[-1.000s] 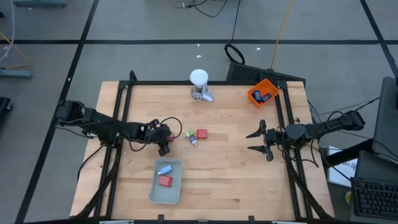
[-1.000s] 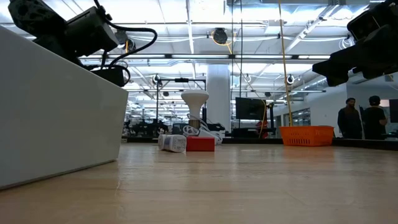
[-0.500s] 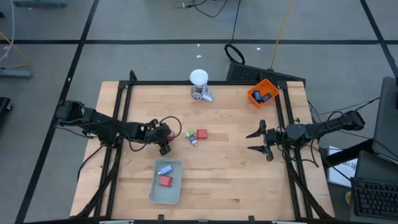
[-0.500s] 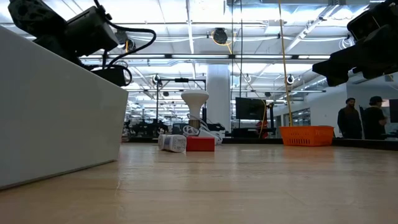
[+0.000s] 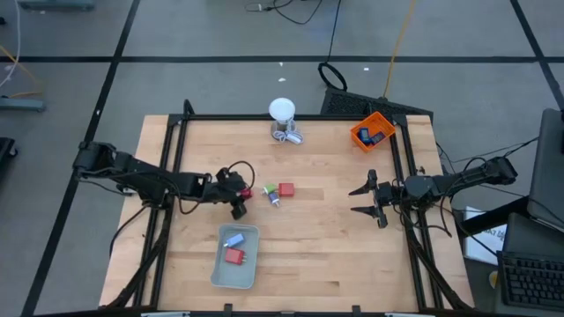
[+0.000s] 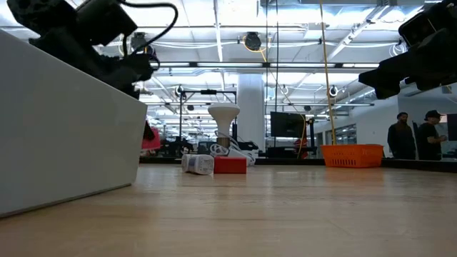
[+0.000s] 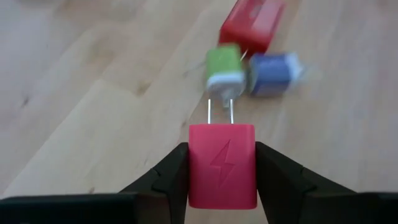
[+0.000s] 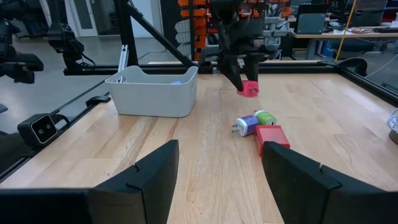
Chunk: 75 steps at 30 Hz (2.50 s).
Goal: Pick & Place Office items
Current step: Put the pink charger adapter into the gray bin
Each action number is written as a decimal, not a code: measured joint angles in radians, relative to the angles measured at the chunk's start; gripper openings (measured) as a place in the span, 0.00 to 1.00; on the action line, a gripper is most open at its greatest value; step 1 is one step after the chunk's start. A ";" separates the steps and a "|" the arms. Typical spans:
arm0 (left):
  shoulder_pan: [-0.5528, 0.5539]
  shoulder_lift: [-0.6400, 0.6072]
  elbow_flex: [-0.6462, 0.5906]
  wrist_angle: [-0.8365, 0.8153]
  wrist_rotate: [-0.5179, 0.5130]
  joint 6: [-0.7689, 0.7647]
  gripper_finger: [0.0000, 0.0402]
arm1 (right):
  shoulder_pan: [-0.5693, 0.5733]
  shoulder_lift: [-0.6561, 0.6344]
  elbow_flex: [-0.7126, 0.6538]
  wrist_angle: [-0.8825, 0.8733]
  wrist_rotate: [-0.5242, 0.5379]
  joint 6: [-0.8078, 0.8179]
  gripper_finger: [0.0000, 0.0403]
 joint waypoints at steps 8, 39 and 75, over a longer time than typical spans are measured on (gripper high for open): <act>-0.079 -0.128 0.075 -0.007 0.002 0.060 0.38 | 0.000 0.000 0.000 0.000 0.000 0.000 0.55; -0.594 -0.054 0.197 -0.007 -0.193 -0.157 0.37 | 0.000 0.000 0.000 0.000 0.000 0.000 0.55; -0.600 0.190 0.196 -0.101 -0.104 -0.264 0.38 | 0.000 0.000 0.000 0.000 0.000 0.000 0.55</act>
